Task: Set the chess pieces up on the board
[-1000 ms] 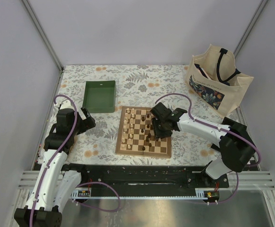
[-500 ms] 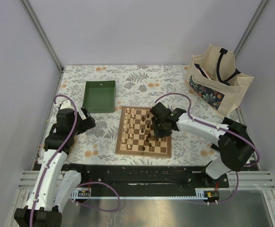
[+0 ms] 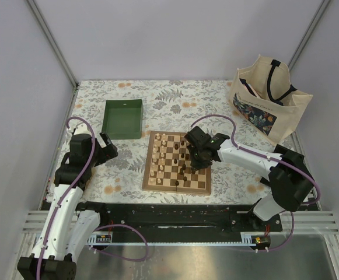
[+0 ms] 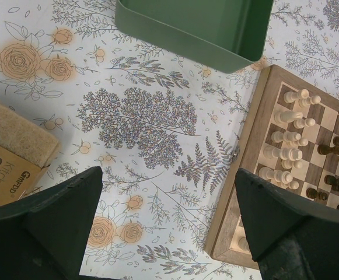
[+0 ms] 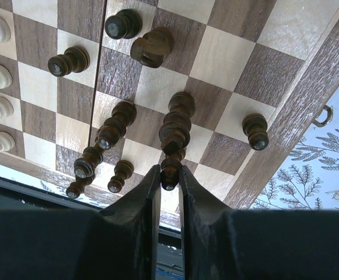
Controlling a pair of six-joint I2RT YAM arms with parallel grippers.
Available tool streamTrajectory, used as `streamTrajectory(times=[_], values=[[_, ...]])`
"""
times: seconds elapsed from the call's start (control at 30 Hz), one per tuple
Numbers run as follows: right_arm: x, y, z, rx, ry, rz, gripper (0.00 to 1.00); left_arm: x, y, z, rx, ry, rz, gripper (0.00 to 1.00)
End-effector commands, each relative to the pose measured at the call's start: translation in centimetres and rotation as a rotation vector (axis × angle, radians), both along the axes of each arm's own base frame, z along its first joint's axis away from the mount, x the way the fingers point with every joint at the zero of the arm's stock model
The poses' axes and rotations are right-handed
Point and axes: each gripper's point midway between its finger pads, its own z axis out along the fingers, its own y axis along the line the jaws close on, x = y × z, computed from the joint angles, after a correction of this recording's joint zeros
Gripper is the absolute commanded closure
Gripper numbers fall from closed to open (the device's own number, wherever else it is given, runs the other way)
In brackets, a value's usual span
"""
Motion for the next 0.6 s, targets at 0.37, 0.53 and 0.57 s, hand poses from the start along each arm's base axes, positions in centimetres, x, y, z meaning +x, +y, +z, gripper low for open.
streamTrajectory(times=[0.37, 0.53, 0.57], values=[[1.9, -3.9, 7.7, -0.071, -0.210, -0.008, 0.86, 1.0, 0.0, 2.0, 0.000, -0.078, -0.003, 0.01], [4.5, -5.3, 8.4, -0.074, -0.225, -0.073, 0.86, 0.9, 0.0, 2.1, 0.000, -0.083, -0.003, 0.01], [5.2, -5.6, 8.3, -0.075, -0.225, -0.084, 0.86, 0.9, 0.1, 2.2, 0.000, -0.086, -0.001, 0.01]])
